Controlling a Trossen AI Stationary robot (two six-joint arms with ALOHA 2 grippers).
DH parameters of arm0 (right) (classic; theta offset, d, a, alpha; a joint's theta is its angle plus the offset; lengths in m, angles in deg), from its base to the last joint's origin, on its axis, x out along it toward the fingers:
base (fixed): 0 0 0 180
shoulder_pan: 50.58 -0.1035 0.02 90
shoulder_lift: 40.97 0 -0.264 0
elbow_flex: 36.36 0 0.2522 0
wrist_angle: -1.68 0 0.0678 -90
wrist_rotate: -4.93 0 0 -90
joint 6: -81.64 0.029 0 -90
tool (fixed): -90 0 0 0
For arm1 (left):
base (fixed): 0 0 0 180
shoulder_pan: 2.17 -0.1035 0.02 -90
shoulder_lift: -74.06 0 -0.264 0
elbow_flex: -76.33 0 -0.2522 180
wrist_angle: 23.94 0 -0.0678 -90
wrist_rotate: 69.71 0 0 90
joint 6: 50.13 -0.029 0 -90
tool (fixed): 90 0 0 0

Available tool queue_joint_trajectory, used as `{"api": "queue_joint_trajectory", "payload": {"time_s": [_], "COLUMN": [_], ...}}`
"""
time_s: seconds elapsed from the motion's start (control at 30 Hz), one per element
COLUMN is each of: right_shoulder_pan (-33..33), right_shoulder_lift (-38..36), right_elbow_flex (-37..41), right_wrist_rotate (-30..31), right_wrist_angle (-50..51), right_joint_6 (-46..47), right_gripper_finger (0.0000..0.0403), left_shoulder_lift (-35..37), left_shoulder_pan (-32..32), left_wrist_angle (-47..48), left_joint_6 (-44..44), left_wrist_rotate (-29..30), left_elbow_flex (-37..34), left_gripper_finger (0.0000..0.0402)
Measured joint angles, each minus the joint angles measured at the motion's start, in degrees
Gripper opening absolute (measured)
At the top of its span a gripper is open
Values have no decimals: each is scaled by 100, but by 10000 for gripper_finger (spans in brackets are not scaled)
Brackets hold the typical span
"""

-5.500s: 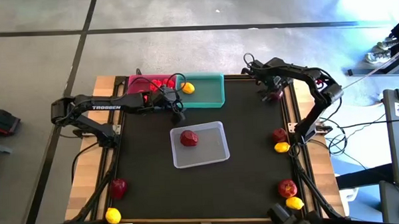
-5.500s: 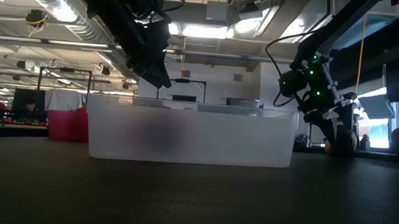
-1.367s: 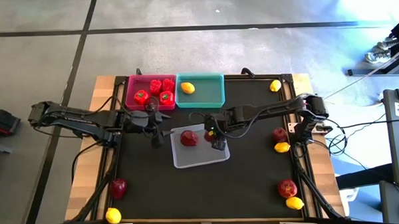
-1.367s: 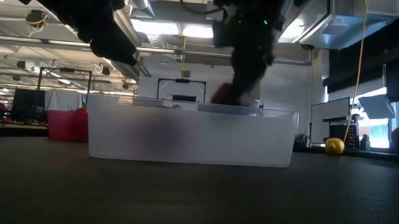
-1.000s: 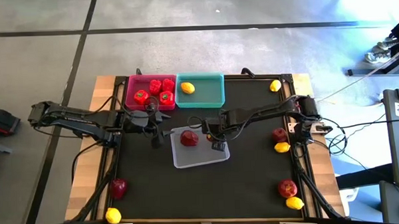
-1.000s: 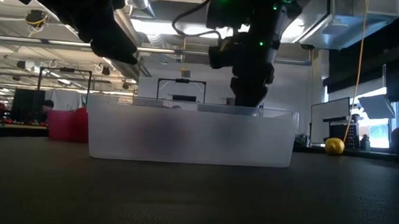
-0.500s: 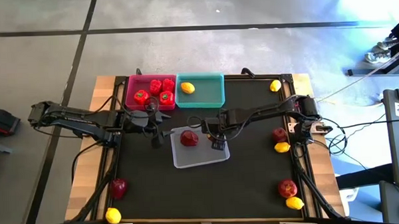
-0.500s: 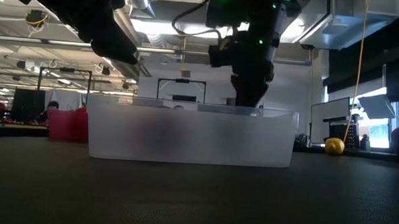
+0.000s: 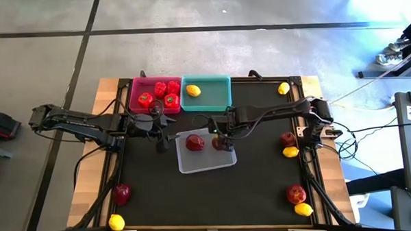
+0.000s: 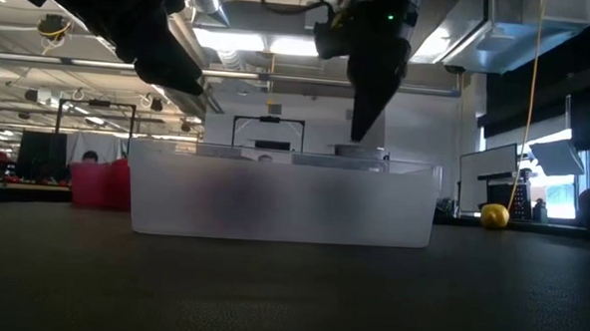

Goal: Sort produce into baskets
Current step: Put the yellow lemon into the blue bin

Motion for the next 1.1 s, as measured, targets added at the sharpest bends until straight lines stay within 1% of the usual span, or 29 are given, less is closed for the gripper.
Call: {"api": "queue_joint_trajectory", "payload": {"time_s": [0.2,0.67,0.9,1.1], "right_shoulder_pan": [0,178,695,1489], "right_shoulder_lift": [-235,-429,-962,-1673], "right_elbow_flex": [12,28,746,1594], "right_wrist_rotate": [362,449,460,458], "right_wrist_angle": [199,576,537,194], "right_joint_6": [-43,-231,-277,-307], "right_gripper_finger": [319,319,319,319], "left_shoulder_lift": [-1,-2,-2,-2], "left_shoulder_pan": [0,-2,-2,-2], "left_wrist_angle": [-2,0,-15,-4], "left_joint_6": [2,9,17,2], "left_wrist_rotate": [0,0,0,0], "left_elbow_flex": [4,4,4,4], "left_gripper_finger": [318,318,317,317]}}
